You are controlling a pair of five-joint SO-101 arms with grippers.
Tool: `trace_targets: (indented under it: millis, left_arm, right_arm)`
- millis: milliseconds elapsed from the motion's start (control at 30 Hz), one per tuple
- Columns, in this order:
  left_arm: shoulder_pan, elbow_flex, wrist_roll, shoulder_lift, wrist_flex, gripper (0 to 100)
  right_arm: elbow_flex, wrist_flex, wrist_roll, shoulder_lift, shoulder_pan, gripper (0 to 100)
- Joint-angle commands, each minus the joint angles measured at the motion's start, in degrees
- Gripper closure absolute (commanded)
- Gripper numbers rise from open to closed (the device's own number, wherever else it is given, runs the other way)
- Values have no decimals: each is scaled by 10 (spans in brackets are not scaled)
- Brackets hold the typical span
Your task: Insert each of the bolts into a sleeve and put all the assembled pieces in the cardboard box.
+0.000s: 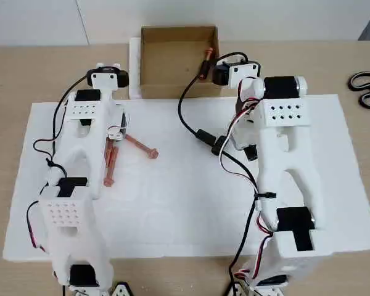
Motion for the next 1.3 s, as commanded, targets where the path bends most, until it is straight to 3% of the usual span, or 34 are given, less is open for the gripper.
trace_targets:
  millis: [0,500,900,1067,1267]
  left_arm:
    - [-1,-1,4,-17,-8,994]
    - [3,0,4,-235,69,994]
    - [-52,3,4,-439,180,994]
    - [-33,3,4,-504,225,994]
    - [9,4,4,-629,222,994]
  right_arm:
    - [-2,4,-6,-34,-1,995]
    - [-6,4,-4,-66,-2,995]
    - [-1,4,-4,-328,-15,995]
    - [15,4,-4,-449,-15,995]
    - [151,0,-4,-605,-15,995]
